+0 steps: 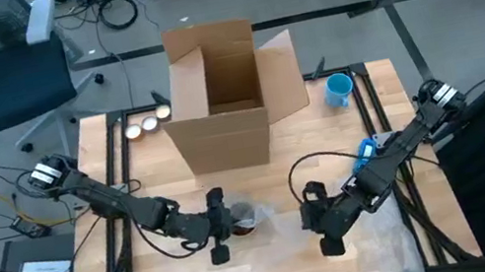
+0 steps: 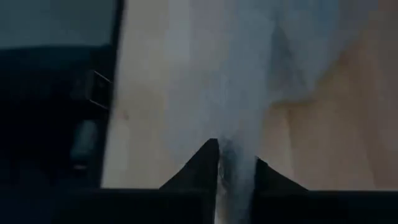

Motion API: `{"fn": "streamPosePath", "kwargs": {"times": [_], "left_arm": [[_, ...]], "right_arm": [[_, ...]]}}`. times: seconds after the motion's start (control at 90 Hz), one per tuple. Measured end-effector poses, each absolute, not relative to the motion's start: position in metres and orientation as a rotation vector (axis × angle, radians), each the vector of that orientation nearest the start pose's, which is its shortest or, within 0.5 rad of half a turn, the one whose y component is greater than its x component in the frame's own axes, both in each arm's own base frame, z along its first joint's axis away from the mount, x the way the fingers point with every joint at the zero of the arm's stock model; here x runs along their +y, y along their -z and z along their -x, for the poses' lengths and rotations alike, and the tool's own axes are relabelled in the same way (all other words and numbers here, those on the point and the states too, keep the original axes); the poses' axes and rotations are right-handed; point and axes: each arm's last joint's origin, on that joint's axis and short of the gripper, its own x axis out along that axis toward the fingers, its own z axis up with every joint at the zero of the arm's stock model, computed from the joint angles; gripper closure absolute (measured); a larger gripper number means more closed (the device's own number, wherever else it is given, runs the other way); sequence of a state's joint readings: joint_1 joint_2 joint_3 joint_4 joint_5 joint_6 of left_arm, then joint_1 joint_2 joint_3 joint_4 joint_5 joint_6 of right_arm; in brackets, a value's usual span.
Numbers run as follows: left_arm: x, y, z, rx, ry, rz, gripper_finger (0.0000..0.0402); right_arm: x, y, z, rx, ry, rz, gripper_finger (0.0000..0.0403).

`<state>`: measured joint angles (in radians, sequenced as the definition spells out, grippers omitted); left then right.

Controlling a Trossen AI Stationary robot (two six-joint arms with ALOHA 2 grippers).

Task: Wrap mug
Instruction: Wrap the brown cup with bubble wrap

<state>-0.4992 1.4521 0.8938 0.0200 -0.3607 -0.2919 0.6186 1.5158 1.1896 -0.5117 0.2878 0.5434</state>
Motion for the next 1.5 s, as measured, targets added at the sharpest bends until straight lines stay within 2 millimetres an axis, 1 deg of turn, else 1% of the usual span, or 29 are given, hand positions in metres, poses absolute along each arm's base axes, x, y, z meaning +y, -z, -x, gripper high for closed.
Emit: {"fn": "streamPosePath", "kwargs": {"times": [0.133, 0.256, 0.4, 0.578, 0.7, 0.833, 1.089, 1.3, 1.411, 1.456, 1.5], "left_arm": [[-0.139, -0.238, -0.277, 0.506, 0.062, 0.059, 0.0395], [-0.139, -0.237, -0.276, 0.510, 0.060, 0.058, 0.0380], [-0.139, -0.236, -0.275, 0.531, 0.047, 0.073, 0.0351], [-0.138, -0.233, -0.274, 0.563, 0.034, 0.085, 0.0309], [-0.140, -0.232, -0.273, 0.595, 0.114, 0.106, 0.0290], [-0.141, -0.232, -0.271, 0.629, 0.188, 0.133, 0.0285], [-0.137, -0.241, -0.256, 0.717, 0.228, 0.237, 0.0284], [-0.128, -0.254, -0.235, 0.797, 0.236, 0.295, 0.0284], [-0.122, -0.267, -0.224, 0.765, 0.252, 0.273, 0.0284], [-0.120, -0.274, -0.220, 0.717, 0.242, 0.230, 0.0284], [-0.116, -0.280, -0.219, 0.646, 0.185, 0.174, 0.0284]], "right_arm": [[0.180, -0.278, -0.270, 0.761, -0.121, -0.142, 0.0403], [0.176, -0.279, -0.274, 0.743, -0.117, -0.131, 0.0403], [0.170, -0.280, -0.279, 0.723, -0.100, -0.118, 0.0403], [0.166, -0.285, -0.288, 0.650, -0.116, -0.094, 0.0403], [0.163, -0.287, -0.291, 0.632, -0.116, -0.084, 0.0403], [0.160, -0.286, -0.292, 0.634, -0.110, -0.086, 0.0403], [0.159, -0.286, -0.293, 0.635, -0.107, -0.088, 0.0403], [0.159, -0.286, -0.293, 0.636, -0.108, -0.088, 0.0403], [0.159, -0.286, -0.293, 0.639, -0.116, -0.090, 0.0403], [0.159, -0.286, -0.293, 0.641, -0.121, -0.092, 0.0403], [0.159, -0.286, -0.293, 0.644, -0.130, -0.094, 0.0403]]}}
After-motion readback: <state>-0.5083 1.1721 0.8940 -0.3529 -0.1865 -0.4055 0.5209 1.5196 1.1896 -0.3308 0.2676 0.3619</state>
